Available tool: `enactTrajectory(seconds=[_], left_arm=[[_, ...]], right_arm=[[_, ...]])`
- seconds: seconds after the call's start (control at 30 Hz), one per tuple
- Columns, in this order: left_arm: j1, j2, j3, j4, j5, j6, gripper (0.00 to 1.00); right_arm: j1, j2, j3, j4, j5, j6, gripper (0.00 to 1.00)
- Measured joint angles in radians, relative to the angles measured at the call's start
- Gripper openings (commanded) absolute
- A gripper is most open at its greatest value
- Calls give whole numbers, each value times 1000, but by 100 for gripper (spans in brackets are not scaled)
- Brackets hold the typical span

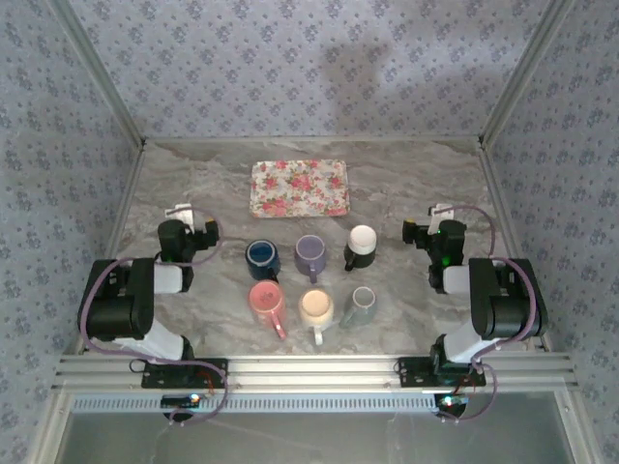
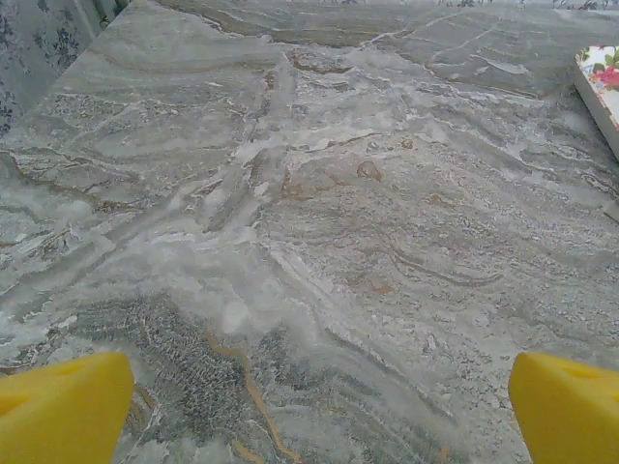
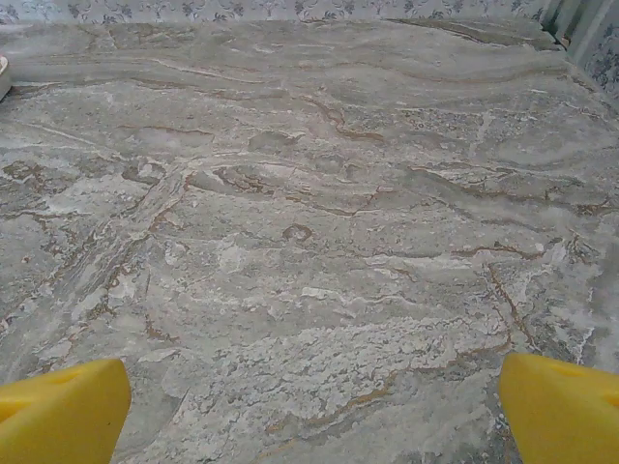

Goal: Turn the mug right side up

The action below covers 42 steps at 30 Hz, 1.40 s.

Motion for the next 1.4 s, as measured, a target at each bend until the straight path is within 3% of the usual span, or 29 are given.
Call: enactTrajectory(seconds=[1.2, 1.3, 1.4], left_arm=[[0, -1, 0, -2, -1, 0, 100], [-11, -43, 34, -115, -33, 0, 100], [-45, -143, 108, -249, -82, 8, 100]], right_arm=[[-12, 0, 0, -3, -15, 0, 100], [-11, -25, 6, -50, -7, 0, 100], [-5, -126, 72, -225, 17, 3, 100]])
